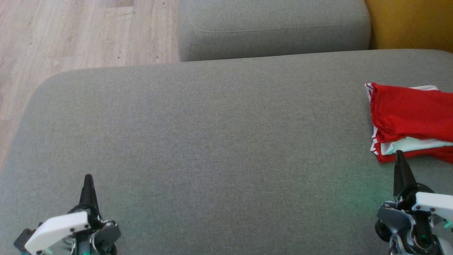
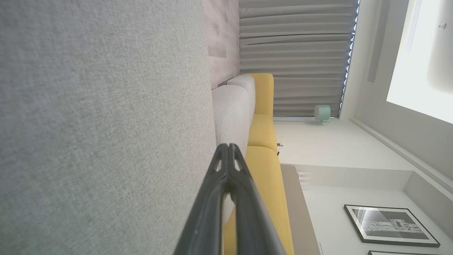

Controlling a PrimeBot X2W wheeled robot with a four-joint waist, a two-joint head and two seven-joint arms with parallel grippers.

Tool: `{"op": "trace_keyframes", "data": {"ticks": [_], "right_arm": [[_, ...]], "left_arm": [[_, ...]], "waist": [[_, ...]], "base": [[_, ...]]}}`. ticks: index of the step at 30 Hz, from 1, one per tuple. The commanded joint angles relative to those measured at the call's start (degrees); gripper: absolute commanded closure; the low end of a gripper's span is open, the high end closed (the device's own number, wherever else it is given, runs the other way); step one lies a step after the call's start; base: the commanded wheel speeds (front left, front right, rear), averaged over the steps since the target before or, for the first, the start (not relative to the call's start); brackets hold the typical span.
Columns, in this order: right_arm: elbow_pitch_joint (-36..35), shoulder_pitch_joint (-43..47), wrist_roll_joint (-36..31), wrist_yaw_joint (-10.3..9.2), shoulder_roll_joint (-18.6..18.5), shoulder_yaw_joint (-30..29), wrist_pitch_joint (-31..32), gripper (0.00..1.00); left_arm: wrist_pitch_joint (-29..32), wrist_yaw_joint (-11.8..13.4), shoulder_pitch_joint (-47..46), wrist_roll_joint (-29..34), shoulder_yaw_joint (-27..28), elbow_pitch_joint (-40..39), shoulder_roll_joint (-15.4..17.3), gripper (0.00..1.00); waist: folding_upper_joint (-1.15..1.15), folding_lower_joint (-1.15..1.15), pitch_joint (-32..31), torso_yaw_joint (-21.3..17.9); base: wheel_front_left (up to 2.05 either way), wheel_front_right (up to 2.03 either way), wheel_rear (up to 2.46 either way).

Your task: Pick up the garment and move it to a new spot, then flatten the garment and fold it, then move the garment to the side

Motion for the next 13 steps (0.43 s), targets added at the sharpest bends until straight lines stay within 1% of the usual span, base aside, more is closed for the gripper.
{"op": "trace_keyframes", "data": {"ticks": [1,13], "right_arm": [[-2.2,-3.1,0.4,-0.09,-0.4,1.2,0.4,1.0],[-2.2,-3.1,0.4,-0.09,-0.4,1.2,0.4,1.0]], "left_arm": [[0.4,-0.4,-2.9,-0.3,2.4,-2.1,0.3,1.0],[0.4,-0.4,-2.9,-0.3,2.4,-2.1,0.3,1.0]], "waist": [[0.0,0.0,0.0,0.0],[0.0,0.0,0.0,0.0]], "base": [[0.0,0.0,0.0],[0.0,0.0,0.0]]}}
